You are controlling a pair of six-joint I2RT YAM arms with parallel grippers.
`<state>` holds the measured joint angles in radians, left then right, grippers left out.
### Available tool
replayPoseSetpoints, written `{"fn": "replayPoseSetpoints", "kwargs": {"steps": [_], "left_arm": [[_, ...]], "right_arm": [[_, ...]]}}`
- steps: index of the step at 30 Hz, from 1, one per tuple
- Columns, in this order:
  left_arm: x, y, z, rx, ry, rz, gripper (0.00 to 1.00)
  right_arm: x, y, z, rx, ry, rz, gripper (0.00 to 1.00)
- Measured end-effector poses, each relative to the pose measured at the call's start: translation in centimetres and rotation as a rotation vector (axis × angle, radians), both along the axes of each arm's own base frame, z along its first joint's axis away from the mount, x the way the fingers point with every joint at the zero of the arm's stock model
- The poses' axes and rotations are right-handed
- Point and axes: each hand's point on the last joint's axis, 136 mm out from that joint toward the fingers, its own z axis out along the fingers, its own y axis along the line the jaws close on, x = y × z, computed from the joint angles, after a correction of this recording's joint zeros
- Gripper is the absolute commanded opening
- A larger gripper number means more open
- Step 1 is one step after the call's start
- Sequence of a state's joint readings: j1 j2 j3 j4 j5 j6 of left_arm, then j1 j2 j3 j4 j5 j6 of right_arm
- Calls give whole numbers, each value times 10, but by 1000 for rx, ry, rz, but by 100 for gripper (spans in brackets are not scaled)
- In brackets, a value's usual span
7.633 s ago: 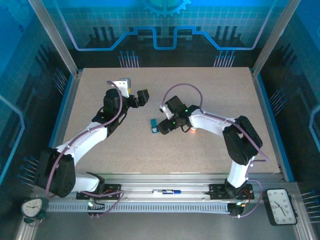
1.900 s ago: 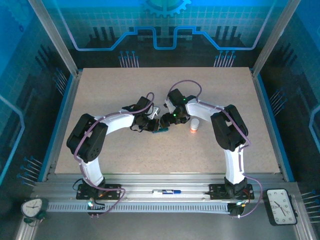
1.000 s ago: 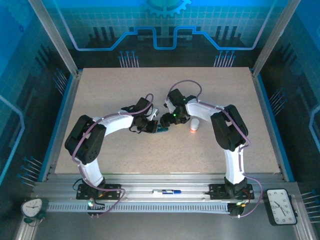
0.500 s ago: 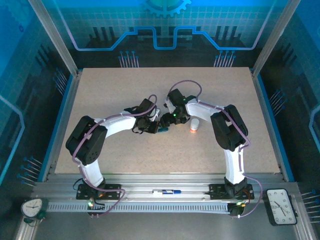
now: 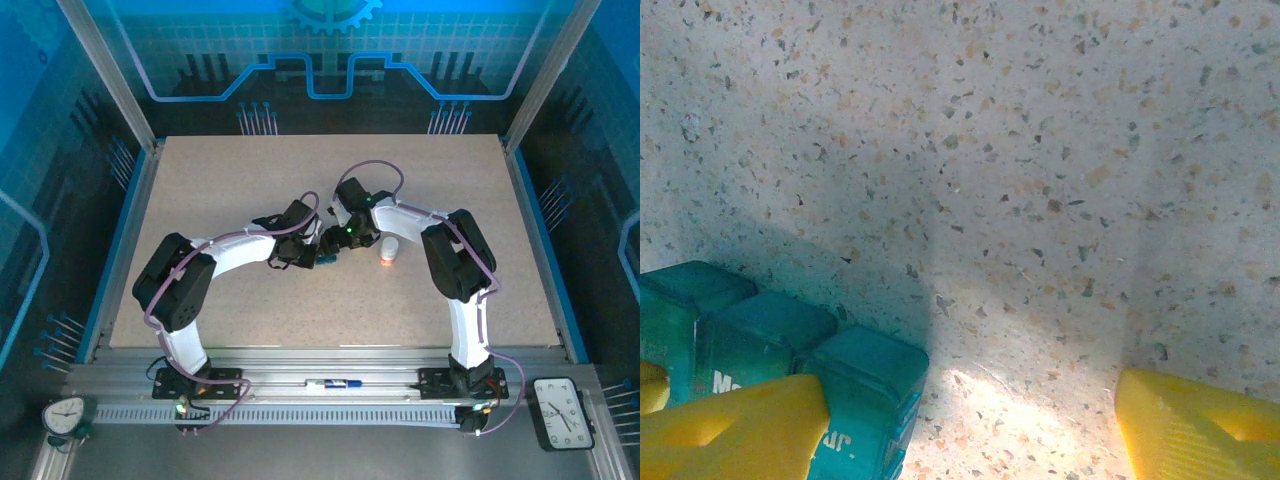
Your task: Sort the pills into containers
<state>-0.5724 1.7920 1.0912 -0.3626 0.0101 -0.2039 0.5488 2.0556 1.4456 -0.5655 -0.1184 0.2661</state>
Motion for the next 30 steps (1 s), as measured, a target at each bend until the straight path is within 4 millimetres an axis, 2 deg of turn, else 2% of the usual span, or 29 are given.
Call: {"fn": "replayPoseSetpoints", "kwargs": {"steps": [30], "left_arm": [[-8, 5, -1, 36, 24, 28, 0]], "right_arm": [[2, 5, -1, 29, -7, 3, 78]]}}
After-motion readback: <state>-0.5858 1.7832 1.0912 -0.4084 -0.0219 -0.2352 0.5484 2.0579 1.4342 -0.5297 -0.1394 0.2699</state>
